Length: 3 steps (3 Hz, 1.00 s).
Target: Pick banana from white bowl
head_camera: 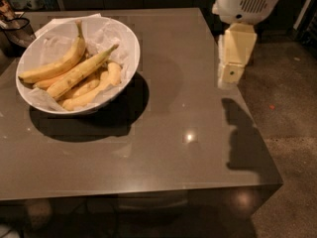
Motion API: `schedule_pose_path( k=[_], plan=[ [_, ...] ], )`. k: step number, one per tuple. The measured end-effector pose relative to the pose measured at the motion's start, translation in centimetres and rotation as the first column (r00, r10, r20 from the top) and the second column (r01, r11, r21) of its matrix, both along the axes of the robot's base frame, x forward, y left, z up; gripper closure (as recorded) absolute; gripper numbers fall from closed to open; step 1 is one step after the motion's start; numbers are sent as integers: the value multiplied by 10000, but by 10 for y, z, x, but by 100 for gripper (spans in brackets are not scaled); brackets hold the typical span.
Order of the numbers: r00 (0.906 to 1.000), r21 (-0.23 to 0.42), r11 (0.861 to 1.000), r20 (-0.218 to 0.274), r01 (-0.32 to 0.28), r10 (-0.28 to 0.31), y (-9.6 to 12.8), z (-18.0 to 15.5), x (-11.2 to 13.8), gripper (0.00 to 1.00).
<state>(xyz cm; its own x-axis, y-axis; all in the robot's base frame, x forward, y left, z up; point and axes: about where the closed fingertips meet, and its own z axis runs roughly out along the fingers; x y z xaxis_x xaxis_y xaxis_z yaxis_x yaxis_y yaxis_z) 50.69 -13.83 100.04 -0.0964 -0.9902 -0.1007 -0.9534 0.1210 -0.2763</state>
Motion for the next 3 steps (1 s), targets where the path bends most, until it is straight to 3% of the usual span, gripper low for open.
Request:
schedule_pose_path(
  k=[1,2,3],
  plan=[
    [9996,117,9999,267,-22,19,4,4,4,0],
    [9971,580,9965,489,-606,578,21,13,11,0],
    [9859,782,9841,638,-1595,1547,53,26,23,0]
  ],
)
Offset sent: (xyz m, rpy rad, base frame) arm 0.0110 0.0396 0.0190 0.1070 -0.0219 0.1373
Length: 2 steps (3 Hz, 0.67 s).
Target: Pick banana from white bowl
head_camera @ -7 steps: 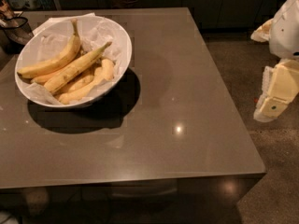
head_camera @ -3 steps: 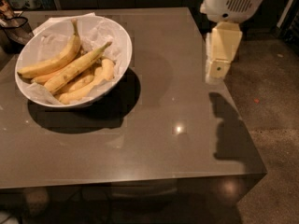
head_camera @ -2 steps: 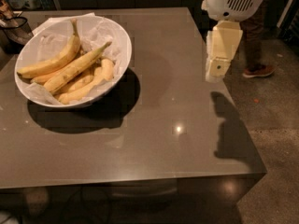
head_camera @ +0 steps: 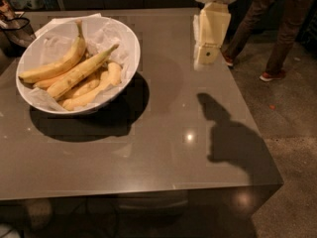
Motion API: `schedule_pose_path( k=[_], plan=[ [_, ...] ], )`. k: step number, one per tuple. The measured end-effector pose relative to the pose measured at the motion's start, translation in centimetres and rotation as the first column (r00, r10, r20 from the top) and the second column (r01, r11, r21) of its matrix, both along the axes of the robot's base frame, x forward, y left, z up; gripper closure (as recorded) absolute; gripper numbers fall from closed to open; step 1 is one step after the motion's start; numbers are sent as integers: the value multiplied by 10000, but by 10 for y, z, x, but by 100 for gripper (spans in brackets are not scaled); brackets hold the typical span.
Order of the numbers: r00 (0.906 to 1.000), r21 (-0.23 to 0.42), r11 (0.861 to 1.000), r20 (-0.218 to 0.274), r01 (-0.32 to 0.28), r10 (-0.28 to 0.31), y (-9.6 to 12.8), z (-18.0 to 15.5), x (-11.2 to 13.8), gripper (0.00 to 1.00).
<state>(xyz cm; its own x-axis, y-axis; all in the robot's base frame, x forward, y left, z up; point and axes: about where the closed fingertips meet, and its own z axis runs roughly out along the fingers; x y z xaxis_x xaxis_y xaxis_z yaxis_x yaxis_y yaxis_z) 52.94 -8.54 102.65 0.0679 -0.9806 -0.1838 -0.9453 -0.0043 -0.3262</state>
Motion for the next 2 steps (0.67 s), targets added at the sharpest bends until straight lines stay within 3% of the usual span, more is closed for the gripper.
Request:
schedule_pose_path(
  k=[1,2],
  plan=[
    [9946,-82,9946,144,-1030,1032,38,4,16,0],
    [9941,38,9947,339,-1029,1027,42,6,19,0]
  ],
)
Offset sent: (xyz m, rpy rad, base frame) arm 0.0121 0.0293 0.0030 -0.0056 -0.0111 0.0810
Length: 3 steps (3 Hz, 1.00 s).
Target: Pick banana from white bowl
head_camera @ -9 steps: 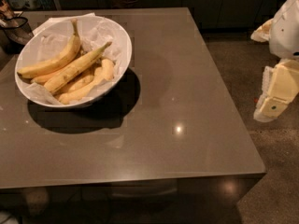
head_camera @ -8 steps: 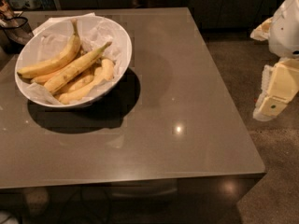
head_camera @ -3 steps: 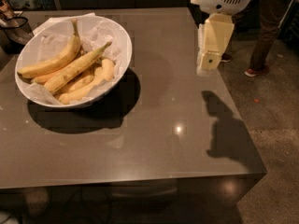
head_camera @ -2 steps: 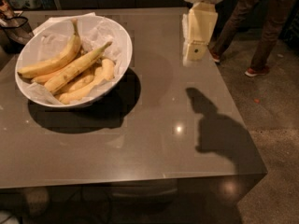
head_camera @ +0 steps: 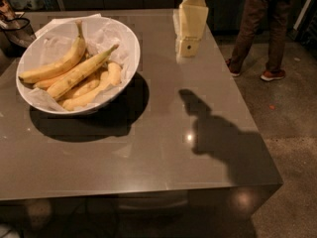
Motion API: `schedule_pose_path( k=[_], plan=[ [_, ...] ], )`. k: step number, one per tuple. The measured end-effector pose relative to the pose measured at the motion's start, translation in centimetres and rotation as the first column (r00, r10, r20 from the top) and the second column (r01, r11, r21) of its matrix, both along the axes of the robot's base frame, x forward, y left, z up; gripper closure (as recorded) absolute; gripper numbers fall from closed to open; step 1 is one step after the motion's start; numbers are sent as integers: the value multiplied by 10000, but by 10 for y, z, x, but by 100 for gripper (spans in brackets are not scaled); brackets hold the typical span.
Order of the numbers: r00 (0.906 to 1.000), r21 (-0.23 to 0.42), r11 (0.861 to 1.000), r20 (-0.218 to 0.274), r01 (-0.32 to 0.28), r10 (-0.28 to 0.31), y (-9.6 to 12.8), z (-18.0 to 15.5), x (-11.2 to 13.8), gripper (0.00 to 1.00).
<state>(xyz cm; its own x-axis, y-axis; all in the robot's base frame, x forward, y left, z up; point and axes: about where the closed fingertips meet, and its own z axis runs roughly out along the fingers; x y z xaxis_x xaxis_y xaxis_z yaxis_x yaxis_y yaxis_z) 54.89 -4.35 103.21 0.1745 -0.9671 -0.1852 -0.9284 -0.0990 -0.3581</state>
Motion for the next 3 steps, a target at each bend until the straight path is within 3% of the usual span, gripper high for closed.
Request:
schedule_pose_path(
  k=[2,3],
  plan=[
    [9967,442,9970,-473,-642,663,36,-17,28,0],
    [9891,414,9925,-883,-1147,1180,58,-34,45,14]
  ],
)
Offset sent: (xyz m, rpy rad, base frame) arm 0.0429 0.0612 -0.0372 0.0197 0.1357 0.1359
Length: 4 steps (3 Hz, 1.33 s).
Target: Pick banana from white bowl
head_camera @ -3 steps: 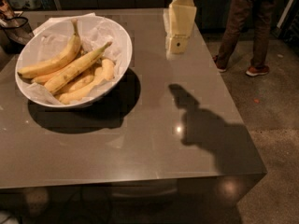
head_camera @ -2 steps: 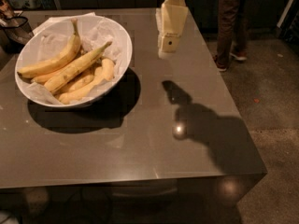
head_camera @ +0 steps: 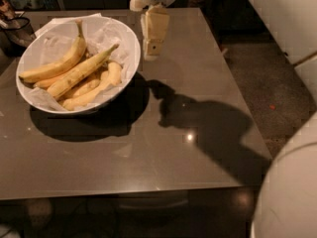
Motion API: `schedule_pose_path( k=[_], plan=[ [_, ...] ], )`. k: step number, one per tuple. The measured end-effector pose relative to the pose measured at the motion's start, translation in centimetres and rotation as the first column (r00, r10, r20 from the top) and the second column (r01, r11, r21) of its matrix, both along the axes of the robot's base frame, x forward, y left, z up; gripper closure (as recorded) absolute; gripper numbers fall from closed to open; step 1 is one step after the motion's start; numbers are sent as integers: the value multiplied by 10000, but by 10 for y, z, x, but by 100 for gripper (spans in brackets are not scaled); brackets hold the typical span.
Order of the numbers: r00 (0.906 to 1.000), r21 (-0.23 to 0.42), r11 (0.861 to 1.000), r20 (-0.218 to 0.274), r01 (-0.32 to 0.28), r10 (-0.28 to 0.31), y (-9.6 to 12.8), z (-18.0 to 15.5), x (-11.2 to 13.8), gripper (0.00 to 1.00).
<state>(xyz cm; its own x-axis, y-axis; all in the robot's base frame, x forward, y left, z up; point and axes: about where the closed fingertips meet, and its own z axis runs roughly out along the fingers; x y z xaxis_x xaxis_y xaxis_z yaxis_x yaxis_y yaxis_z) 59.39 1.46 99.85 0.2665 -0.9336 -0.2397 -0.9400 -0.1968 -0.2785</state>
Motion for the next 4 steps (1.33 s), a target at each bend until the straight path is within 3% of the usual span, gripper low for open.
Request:
schedule_pose_path(
  k=[1,2,3,4],
  plan=[
    [9987,-15,9990,-276,-437,437,19,-13,12,18],
    [9992,163,9991,-51,-400,401,24,-12,18,1],
    [9960,372,9954,161,-884,879,41,-1,12,0],
    [9864,372,9859,263,-1631,1622,66,6,5,0]
  ],
)
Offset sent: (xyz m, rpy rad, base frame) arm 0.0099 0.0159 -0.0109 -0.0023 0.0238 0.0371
